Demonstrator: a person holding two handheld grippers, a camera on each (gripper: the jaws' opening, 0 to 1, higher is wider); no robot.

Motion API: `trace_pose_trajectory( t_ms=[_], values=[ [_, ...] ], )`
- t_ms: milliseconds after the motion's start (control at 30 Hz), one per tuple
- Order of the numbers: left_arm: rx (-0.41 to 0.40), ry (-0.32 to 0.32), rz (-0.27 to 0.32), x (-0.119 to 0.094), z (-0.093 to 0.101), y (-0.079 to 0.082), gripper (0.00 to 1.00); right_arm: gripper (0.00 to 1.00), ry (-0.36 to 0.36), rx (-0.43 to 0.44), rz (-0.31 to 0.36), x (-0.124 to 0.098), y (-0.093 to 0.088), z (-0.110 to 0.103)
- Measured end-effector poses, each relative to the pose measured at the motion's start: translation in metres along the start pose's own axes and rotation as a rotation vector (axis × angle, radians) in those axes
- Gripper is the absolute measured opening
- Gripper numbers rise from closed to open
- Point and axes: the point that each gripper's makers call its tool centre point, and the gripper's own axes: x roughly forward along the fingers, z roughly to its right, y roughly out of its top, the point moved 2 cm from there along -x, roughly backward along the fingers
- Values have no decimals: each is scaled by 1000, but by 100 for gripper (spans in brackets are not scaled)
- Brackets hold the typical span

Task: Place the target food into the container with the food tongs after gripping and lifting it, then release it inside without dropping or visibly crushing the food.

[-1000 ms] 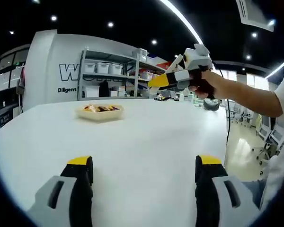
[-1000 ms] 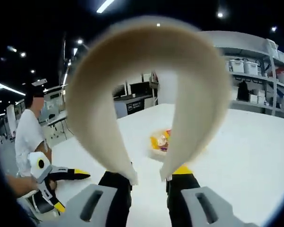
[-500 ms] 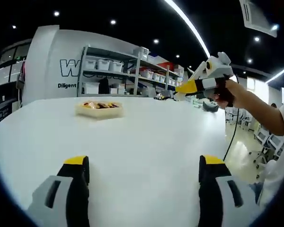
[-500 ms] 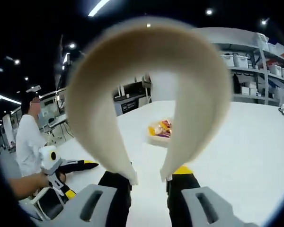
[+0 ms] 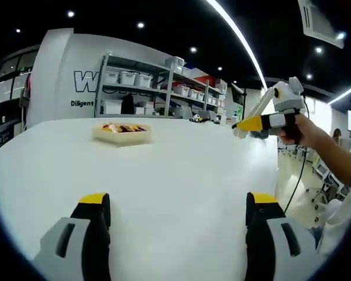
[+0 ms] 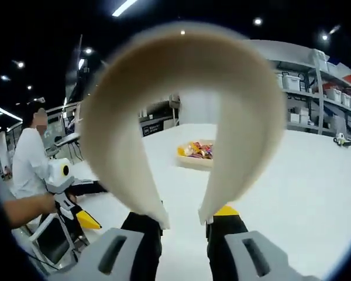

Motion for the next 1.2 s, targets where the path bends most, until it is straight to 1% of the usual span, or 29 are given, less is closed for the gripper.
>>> trace_pose_trajectory(
  t_ms=[67,100,133,167,200,233,267,300,333,367,400,433,467,500,533,567,600,633,700,767,800,833,867,900,933,1000,1067,1100,1200],
  values=[
    [1,-12,-1,-1,1,0,94,23,7,-5,-2,-1,-5,-2],
    [-11,-34,3,-1,3,1,95,23,31,-25,21,-1,-3,-5],
    [-33,-45,11,-2,4,3,95,23,44,-25,26,-2,-3,-8],
    [-38,-54,5,-2,5,4,96,23,60,-17,31,-4,-3,-13],
    [-32,-67,-10,-2,7,3,97,23,85,0,61,-5,1,-18],
    [1,-87,-45,-4,12,1,95,23,136,53,93,-7,5,-27],
    [43,-87,-39,-4,14,3,93,23,203,158,122,-11,10,-38],
    [73,-94,-11,-3,20,10,94,22,248,196,148,-13,13,-45],
    [61,-113,-20,-4,27,12,93,22,286,205,162,-15,15,-50],
    [60,-154,-31,-4,37,14,92,22,317,187,172,-17,17,-57],
    [71,-198,-34,-3,47,20,91,22,330,176,188,-18,20,-61],
    [81,-227,-19,-3,54,25,90,22,350,193,220,-19,26,-66],
    [67,-292,12,-4,67,35,90,22,370,211,227,-19,29,-69],
    [38,-336,29,-5,75,41,89,23,386,227,233,-19,31,-71],
    [-10,-369,48,-5,80,50,87,23,376,233,225,-16,31,-69],
    [-19,-374,55,-5,81,53,87,23,372,227,224,-15,32,-69],
    [-18,-390,74,-4,82,60,87,23,348,190,222,-13,31,-69],
    [-6,-411,99,-4,84,67,85,23,350,189,213,-11,30,-72],
    [-24,-458,101,-7,89,74,79,23,368,191,205,-11,28,-77],
    [-60,-499,109,-8,93,81,76,23,385,215,219,-12,29,-80],
    [-67,-509,102,-8,93,82,75,23,409,237,228,-14,30,-83],
    [-74,-528,86,-9,94,82,74,23,413,240,232,-14,31,-83],
    [-84,-557,80,-10,97,82,74,23,421,250,238,-15,31,-85],
    [-115,-596,85,-12,101,84,72,23,438,270,234,-16,31,-88],
    [-134,-598,86,-12,99,86,68,23,445,271,237,-18,31,-89],
    [-142,-595,85,-12,93,88,58,23,456,281,250,-20,31,-91],
    [-149,-619,105,-13,94,90,50,23,488,306,253,-25,31,-96],
    [-152,-623,101,-12,94,90,46,23,498,318,264,-27,32,-95],
    [-174,-651,84,-12,99,88,42,23,503,315,262,-28,33,-96]
  ],
)
